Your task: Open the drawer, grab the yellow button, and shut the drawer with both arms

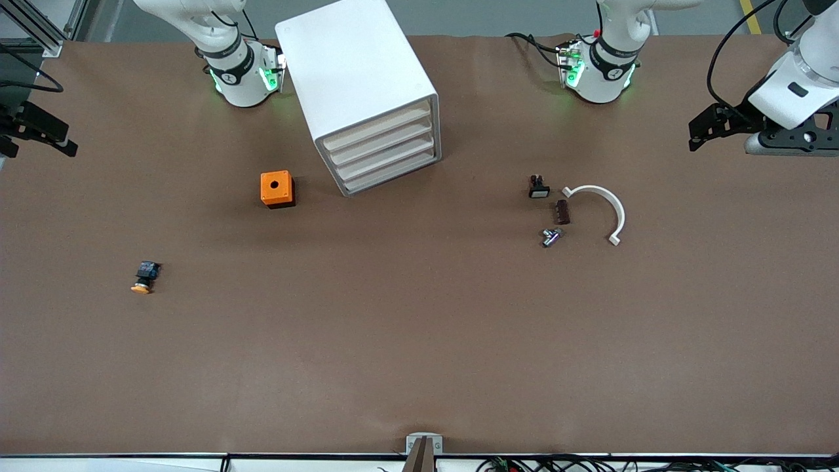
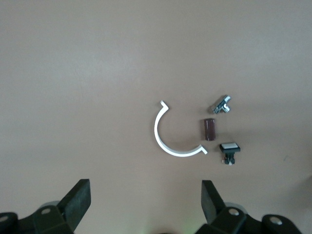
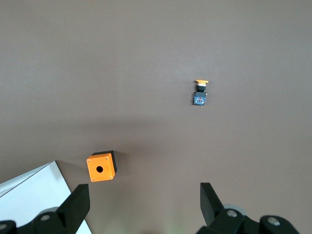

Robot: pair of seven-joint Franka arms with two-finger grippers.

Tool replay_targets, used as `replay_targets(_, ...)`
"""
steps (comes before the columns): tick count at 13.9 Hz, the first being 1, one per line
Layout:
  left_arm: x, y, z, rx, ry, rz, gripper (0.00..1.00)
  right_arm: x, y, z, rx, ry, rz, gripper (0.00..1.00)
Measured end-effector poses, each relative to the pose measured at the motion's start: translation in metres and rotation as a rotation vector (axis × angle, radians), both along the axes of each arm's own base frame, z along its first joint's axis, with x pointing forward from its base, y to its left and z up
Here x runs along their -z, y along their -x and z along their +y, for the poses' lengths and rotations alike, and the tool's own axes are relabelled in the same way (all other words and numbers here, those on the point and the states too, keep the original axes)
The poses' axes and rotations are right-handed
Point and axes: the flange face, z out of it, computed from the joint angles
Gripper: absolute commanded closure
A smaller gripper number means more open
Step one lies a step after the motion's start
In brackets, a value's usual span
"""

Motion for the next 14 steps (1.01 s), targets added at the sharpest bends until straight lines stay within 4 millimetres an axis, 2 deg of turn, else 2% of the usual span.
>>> replay_targets(5, -0.036, -0.026, 0.001, -0.007, 0.009, -0.084, 0.0, 0.0, 0.0, 0.0, 0.0, 0.0, 0.001, 0.0)
replay_targets(9, -0.054, -0.044, -0.001, -0.008, 0.017, -0.124, 0.0, 0.0, 0.001, 0.0, -0.001, 0.0, 0.004, 0.0)
replay_targets(14, -0.06, -0.039, -0.002, -0.026, 0.015, -0.072, 0.0, -0.001, 0.003, 0.001, -0.002, -0.001, 0.01, 0.0)
